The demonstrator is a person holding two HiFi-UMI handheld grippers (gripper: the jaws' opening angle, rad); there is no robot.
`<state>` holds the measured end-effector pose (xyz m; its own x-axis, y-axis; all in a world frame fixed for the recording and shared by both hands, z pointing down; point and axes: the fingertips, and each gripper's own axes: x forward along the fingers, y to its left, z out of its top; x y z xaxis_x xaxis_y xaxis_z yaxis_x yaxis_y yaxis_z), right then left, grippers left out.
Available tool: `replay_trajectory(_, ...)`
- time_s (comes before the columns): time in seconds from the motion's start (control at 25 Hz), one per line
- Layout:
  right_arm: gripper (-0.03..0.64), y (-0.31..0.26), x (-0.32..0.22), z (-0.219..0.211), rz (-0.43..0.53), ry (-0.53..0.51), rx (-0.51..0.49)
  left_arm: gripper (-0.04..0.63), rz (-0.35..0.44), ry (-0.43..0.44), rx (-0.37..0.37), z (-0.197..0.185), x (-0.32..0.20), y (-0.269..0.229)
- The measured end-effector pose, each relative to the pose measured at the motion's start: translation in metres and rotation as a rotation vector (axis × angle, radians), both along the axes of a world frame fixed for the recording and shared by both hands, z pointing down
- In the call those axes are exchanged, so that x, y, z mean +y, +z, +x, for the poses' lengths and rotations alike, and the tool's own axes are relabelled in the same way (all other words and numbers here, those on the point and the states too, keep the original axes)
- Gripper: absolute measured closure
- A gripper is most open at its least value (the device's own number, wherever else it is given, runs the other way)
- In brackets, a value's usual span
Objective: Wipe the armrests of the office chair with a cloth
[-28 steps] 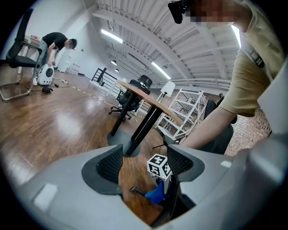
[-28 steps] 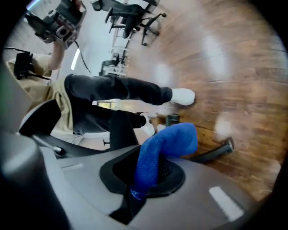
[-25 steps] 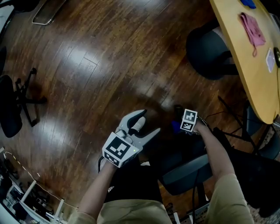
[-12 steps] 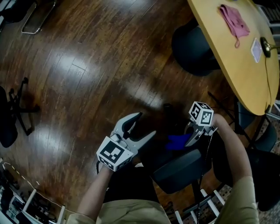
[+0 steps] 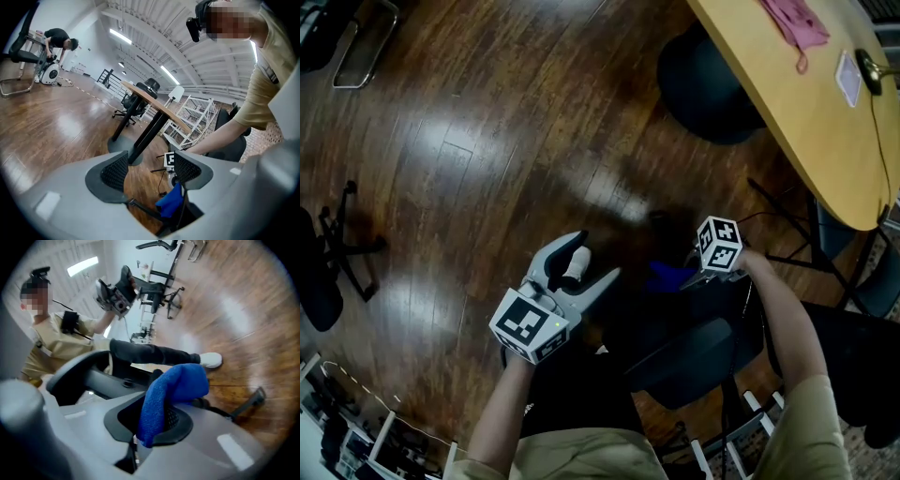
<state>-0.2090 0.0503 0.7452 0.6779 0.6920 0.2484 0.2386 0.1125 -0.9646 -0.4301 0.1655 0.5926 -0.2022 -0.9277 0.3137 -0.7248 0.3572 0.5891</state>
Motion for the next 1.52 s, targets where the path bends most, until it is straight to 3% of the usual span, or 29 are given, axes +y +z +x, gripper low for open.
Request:
replay_trajectory(0.16,0.598,0.093,-0.031,0.008,0.356,-0.068,-0.263,0.307,-0.011,0.02,0.008,0.001,-0.006,0.006)
replay_trajectory(0.28,0.6,0.108,-0.039,0.002,0.471,0.024,-0.308,0.307,-0.018,0.047,0.013,0.005,-0.009,0.008)
replay_trajectory(0.44,0.6,0.048,-0.036,-0.069,0.471,0.35,-0.453,0.307,-0.019,0.091,-0.003,0.006,-0.018,-0.021)
replay_trajectory(0.6,0.6,-0.08,-0.042,-0.14,0.398,0.681,-0.765,0.301,0.003,0.135,-0.102,0.008,-0.043,-0.071)
replay_trajectory(0.72,0.598,-0.183,-0.054,-0.15,0.377,0.942,-0.97,0.302,0.028,0.19,-0.182,0.018,-0.063,-0.115)
replay_trajectory(0.8,0.598,-0.234,-0.065,-0.129,0.385,1.123,-1.025,0.302,0.043,0.225,-0.219,0.032,-0.074,-0.14)
replay_trajectory(0.92,0.598,-0.271,-0.08,-0.072,0.432,1.35,-1.016,0.304,0.06,0.277,-0.243,0.066,-0.09,-0.169)
replay_trajectory(1.12,0.597,-0.277,-0.089,0.03,0.502,1.734,-0.897,0.31,0.082,0.404,-0.292,0.126,-0.118,-0.207)
replay_trajectory(1.32,0.597,-0.231,-0.082,0.116,0.584,1.962,-0.775,0.308,0.066,0.505,-0.318,0.193,-0.139,-0.219)
replay_trajectory(1.4,0.597,-0.2,-0.073,0.13,0.557,2.044,-0.712,0.299,0.054,0.554,-0.343,0.212,-0.147,-0.216)
replay_trajectory(1.52,0.594,-0.162,-0.046,0.123,0.443,2.13,-0.632,0.289,0.029,0.613,-0.373,0.228,-0.155,-0.21)
